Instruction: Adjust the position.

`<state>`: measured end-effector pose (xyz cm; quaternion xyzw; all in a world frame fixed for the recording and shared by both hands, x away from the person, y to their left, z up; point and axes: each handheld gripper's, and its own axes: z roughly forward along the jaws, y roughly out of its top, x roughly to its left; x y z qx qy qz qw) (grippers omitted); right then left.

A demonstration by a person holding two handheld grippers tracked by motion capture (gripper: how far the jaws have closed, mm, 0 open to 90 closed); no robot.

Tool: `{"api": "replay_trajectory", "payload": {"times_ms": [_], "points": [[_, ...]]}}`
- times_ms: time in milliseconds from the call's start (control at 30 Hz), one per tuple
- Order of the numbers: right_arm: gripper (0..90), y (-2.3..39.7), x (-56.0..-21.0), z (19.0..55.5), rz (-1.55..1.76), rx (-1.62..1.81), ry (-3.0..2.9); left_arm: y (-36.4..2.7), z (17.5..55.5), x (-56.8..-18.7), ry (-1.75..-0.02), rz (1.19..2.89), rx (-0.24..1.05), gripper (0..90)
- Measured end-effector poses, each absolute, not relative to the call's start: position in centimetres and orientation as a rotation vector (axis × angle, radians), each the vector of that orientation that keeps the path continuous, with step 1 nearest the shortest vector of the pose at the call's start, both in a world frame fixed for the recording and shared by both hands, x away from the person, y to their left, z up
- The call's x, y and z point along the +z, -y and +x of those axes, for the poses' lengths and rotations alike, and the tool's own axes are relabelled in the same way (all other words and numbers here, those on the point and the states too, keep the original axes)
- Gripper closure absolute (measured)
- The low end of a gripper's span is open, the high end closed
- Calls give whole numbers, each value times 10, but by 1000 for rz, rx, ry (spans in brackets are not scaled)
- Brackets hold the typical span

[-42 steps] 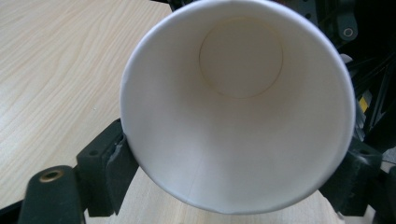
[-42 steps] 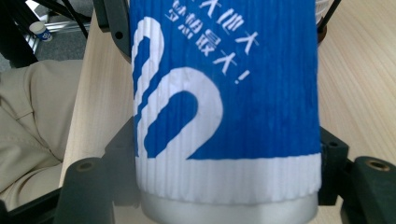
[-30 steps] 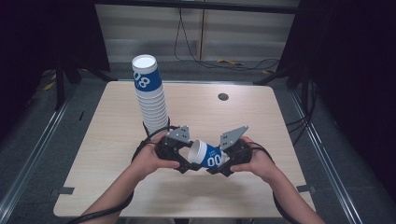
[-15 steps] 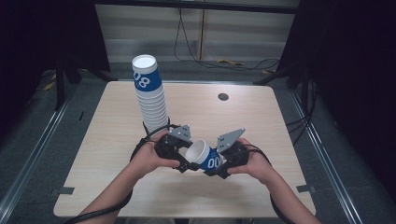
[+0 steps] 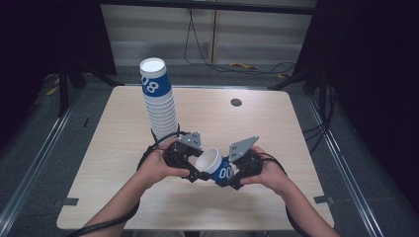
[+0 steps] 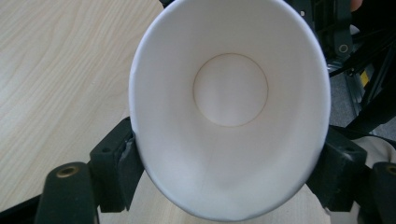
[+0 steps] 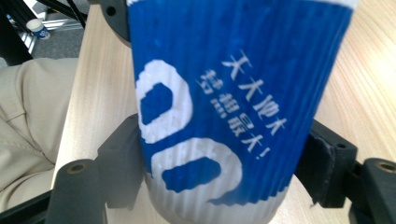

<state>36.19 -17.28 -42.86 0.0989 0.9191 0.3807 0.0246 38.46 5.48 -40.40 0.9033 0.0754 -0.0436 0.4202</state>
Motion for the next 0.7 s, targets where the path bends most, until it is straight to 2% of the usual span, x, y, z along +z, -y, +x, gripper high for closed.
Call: {"api": "replay_trajectory", "payload": {"times_ms": [700], "points": [[146, 174, -431, 363, 384, 1153, -2857, -57, 385, -401, -192, 2312, -99, 232]]}}
